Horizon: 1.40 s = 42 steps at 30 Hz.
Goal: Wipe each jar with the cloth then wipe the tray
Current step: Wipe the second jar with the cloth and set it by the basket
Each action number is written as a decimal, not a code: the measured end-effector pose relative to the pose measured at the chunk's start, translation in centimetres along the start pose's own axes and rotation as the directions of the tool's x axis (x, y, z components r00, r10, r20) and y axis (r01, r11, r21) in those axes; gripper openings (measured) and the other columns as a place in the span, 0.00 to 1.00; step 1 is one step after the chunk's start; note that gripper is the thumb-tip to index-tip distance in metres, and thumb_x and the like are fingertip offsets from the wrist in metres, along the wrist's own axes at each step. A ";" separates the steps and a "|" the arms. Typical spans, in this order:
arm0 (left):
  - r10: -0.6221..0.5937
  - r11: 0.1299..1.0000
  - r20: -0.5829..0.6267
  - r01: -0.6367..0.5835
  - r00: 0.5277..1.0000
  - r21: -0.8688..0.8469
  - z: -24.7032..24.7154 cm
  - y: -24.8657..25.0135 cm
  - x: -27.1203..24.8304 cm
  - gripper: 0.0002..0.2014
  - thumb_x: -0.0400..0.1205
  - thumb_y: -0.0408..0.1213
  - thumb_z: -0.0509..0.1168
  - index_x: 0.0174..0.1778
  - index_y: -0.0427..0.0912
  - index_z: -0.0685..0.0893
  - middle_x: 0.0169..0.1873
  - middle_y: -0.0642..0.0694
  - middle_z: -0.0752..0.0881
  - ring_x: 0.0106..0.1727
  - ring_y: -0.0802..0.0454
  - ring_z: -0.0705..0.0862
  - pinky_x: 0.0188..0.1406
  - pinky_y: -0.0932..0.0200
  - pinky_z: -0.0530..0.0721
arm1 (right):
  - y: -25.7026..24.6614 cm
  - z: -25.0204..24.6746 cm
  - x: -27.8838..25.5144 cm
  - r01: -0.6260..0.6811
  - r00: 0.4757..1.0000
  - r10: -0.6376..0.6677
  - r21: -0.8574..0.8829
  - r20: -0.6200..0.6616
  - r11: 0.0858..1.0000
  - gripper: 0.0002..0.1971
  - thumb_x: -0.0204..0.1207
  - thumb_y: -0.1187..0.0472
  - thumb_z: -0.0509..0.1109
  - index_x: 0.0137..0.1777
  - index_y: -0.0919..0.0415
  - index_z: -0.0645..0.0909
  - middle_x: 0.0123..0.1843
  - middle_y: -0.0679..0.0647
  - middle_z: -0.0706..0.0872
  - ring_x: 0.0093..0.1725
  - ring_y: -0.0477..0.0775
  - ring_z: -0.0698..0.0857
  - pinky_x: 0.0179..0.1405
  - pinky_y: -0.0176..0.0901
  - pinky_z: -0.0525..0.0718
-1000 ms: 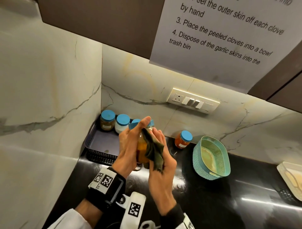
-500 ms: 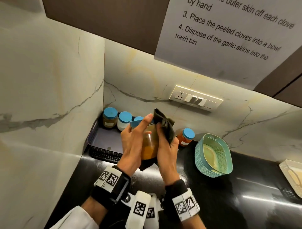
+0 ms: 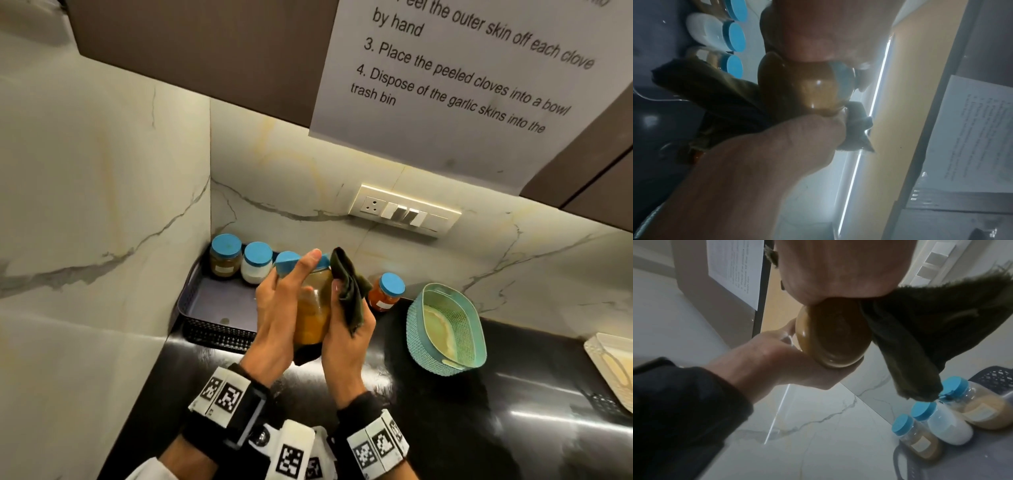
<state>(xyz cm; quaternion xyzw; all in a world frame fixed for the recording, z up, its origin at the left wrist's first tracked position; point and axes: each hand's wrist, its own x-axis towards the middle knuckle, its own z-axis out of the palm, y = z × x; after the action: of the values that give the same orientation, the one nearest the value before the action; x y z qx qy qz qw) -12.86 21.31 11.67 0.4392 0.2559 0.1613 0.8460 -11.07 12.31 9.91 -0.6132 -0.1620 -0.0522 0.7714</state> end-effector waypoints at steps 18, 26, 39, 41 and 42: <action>0.122 0.991 0.092 -0.127 0.988 0.043 -1.2 0.9 0.2 0.26 0.70 0.51 0.82 0.61 0.42 0.89 0.52 0.42 0.94 0.54 0.41 0.94 0.53 0.42 0.93 | -1.5 -0.3 -1.1 -0.162 0.979 0.164 -0.023 0.125 0.987 0.14 0.87 0.52 0.65 0.53 0.32 0.90 0.49 0.41 0.92 0.53 0.43 0.90 0.51 0.42 0.90; 0.186 0.979 0.095 -0.192 0.978 0.064 -0.8 -0.6 -0.6 0.28 0.68 0.57 0.80 0.62 0.50 0.87 0.53 0.49 0.93 0.56 0.46 0.93 0.52 0.49 0.93 | -2.5 -0.7 0.8 -0.312 0.946 0.312 -0.012 0.087 0.950 0.11 0.80 0.41 0.71 0.58 0.40 0.86 0.55 0.44 0.92 0.59 0.47 0.91 0.56 0.48 0.90; 0.159 0.987 0.020 -0.159 0.987 0.013 -0.8 -0.2 -0.2 0.17 0.77 0.49 0.77 0.56 0.42 0.91 0.46 0.45 0.95 0.49 0.46 0.94 0.45 0.52 0.92 | -2.6 -0.8 -2.0 -0.092 0.974 0.108 -0.087 0.202 0.992 0.14 0.86 0.58 0.66 0.68 0.49 0.86 0.63 0.49 0.91 0.68 0.57 0.87 0.66 0.52 0.87; 0.170 0.985 -0.019 -0.169 0.985 0.024 -1.2 -0.2 0.3 0.15 0.78 0.47 0.78 0.55 0.42 0.92 0.46 0.45 0.95 0.49 0.45 0.94 0.43 0.55 0.92 | -1.5 -1.0 -3.3 -0.006 0.964 0.036 -0.117 0.262 0.993 0.24 0.84 0.64 0.63 0.79 0.49 0.77 0.76 0.55 0.83 0.78 0.60 0.79 0.77 0.59 0.79; 0.172 0.985 -0.026 -0.171 0.985 0.023 -1.2 -0.4 0.3 0.18 0.77 0.49 0.79 0.57 0.42 0.91 0.48 0.44 0.95 0.51 0.44 0.94 0.46 0.53 0.93 | -1.1 -1.0 -2.9 -0.001 0.964 0.035 -0.130 0.262 0.992 0.23 0.85 0.62 0.64 0.79 0.49 0.77 0.75 0.57 0.83 0.75 0.59 0.80 0.75 0.58 0.80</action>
<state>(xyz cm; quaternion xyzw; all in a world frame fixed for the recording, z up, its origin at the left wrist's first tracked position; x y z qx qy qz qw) -13.29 22.05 10.72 0.4658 0.2306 0.2371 0.8207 -13.96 10.72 9.81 -0.6646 -0.2537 0.0266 0.7023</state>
